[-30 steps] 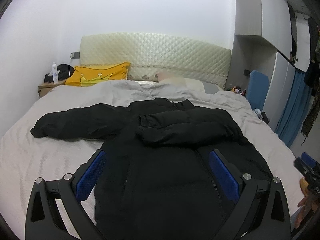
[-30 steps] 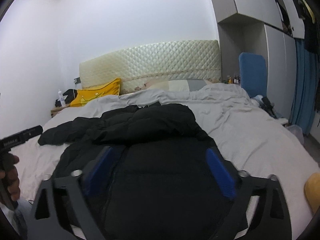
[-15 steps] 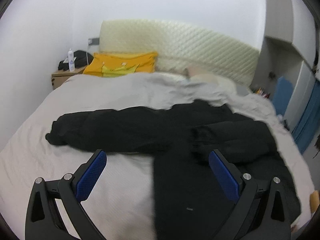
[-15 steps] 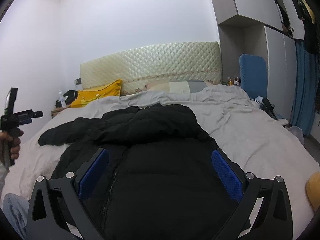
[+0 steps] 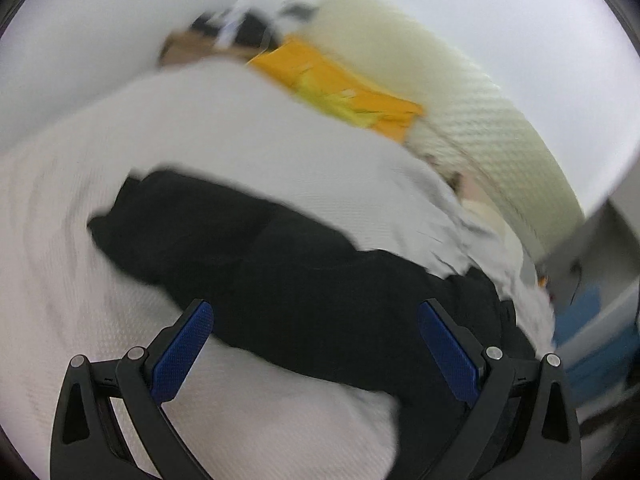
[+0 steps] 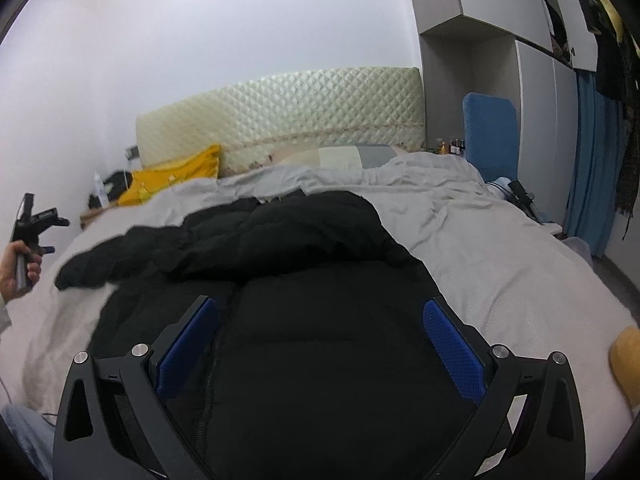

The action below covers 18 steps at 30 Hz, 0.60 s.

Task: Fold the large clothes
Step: 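Grasp the other sleeve cuff with the left gripper and lift it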

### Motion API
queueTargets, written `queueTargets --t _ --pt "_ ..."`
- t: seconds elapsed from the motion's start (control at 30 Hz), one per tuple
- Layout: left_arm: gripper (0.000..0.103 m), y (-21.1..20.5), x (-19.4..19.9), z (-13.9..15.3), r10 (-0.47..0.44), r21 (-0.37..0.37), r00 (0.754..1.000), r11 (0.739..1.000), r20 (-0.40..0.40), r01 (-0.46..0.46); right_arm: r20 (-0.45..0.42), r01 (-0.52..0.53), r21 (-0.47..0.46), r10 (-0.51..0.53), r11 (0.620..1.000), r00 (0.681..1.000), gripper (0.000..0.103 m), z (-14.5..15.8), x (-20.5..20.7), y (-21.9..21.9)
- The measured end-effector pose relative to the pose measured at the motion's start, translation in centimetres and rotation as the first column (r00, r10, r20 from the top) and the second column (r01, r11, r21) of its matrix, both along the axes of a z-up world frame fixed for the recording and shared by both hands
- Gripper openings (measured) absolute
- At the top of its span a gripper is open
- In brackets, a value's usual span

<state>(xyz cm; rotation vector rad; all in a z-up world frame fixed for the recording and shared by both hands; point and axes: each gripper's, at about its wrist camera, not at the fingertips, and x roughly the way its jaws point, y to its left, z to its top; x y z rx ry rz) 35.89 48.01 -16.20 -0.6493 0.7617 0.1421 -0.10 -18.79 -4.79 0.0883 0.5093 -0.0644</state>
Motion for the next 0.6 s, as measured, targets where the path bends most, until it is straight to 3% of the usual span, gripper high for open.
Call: queueTargets --t 0.17,0.3,0.43,0.6 --pt "0.101 6.6 0.0 -6.4 0.121 -0.121 0.992 0.985 -0.029 -0.124 -0.048 0.028 0.019 -0.027 0.999 0.998 0.103 -1.1 1.4 0.9" --pt "0.101 11.8 -0.1 -11.3 0.247 -0.24 0.969 0.94 -0.015 -0.243 -0.101 0.074 0.024 -0.071 0.997 0.992 0.103 -2.4 3.0 1.2" --pt "0.101 14.3 1.0 -13.8 0.272 -0.3 0.962 0.92 0.026 -0.252 -0.13 0.118 0.045 -0.112 0.992 0.985 0.103 -3.2 4.1 1.1" --pt "0.096 15.0 3.1 -14.7 0.261 -0.307 0.962 0.925 0.077 -0.226 -0.144 0.146 0.031 -0.14 0.989 0.98 0.103 -3.7 5.3 1.4"
